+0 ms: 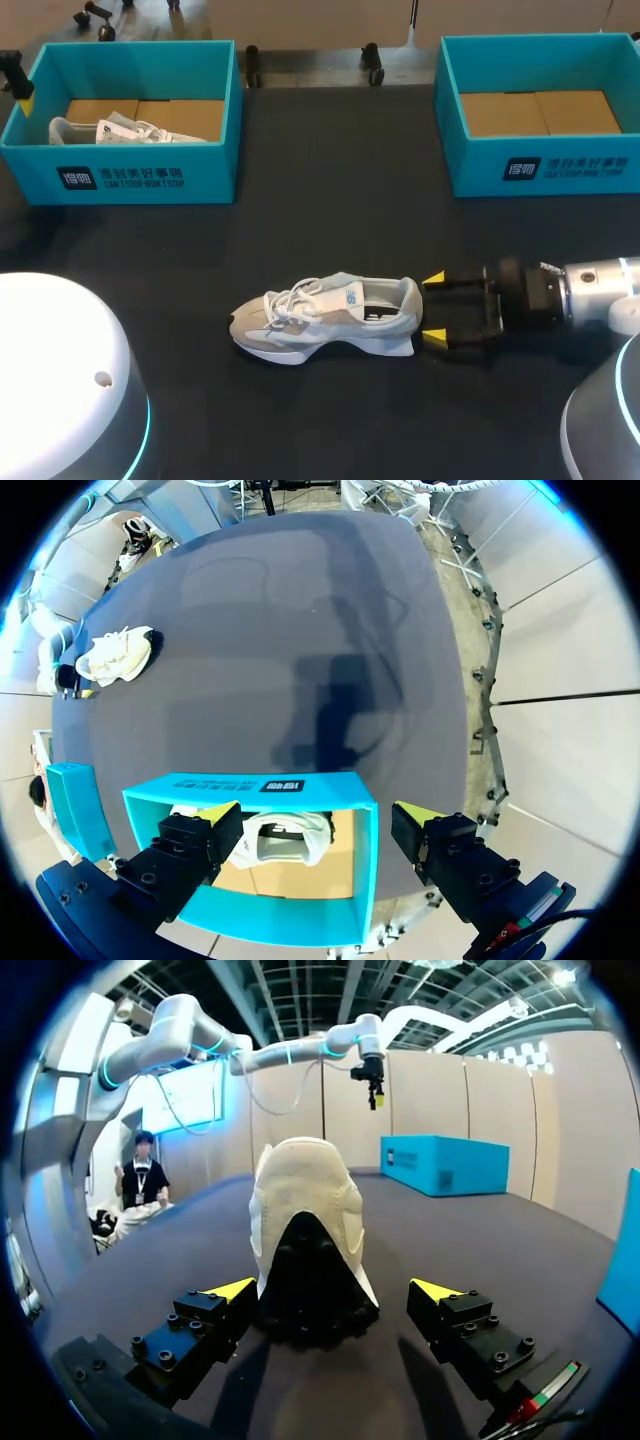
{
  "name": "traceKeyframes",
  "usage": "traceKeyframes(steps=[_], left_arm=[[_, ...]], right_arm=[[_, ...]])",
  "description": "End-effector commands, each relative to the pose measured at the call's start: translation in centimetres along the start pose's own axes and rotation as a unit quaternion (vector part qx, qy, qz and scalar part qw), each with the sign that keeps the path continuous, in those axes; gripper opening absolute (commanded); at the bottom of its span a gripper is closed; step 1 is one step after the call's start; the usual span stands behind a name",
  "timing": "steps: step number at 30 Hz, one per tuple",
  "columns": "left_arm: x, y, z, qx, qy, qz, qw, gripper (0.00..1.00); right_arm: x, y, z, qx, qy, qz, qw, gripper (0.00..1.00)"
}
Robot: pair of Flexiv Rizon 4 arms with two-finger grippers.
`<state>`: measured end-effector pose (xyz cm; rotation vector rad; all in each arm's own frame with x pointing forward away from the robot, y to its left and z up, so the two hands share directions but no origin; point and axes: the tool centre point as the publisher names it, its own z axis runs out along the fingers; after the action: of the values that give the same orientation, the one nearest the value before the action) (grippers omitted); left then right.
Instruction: Take the shoe out of the shoebox, open the shoe tongue, remove and reinsert the insole, then place the shoe into the shoebox
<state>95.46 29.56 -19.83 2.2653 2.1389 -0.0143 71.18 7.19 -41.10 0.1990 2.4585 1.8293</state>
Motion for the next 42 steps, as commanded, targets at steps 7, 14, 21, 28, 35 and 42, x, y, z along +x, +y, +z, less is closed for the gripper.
traceKeyframes(steps=[7, 14, 21, 28, 35, 42], left_arm=[[0.0, -0.1, 0.0, -0.001, 0.001, 0.0, 1.0, 1.0], [0.0, -0.1, 0.0, -0.001, 0.001, 0.0, 1.0, 1.0], [0.0, -0.1, 0.0, -0.001, 0.001, 0.0, 1.0, 1.0], [0.0, -0.1, 0.0, -0.001, 0.001, 0.0, 1.0, 1.0], [0.0, -0.1, 0.0, -0.001, 0.001, 0.0, 1.0, 1.0], [0.0, -0.1, 0.0, -0.001, 0.001, 0.0, 1.0, 1.0]], right_arm=[[0.1, 0.1, 1.3, 0.0, -0.002, -0.006, 1.0, 1.0], [0.3, 0.4, 1.6, 0.0, 0.003, -0.003, 1.0, 1.0], [0.5, 0.4, 2.0, -0.003, 0.003, 0.0, 1.0, 1.0], [0.3, 0.4, 2.7, -0.01, 0.01, -0.004, 1.0, 1.0], [0.1, 0.3, 3.2, -0.016, 0.017, -0.013, 1.0, 1.0], [0.4, 0.8, 3.5, -0.016, 0.022, -0.021, 0.999, 1.0]])
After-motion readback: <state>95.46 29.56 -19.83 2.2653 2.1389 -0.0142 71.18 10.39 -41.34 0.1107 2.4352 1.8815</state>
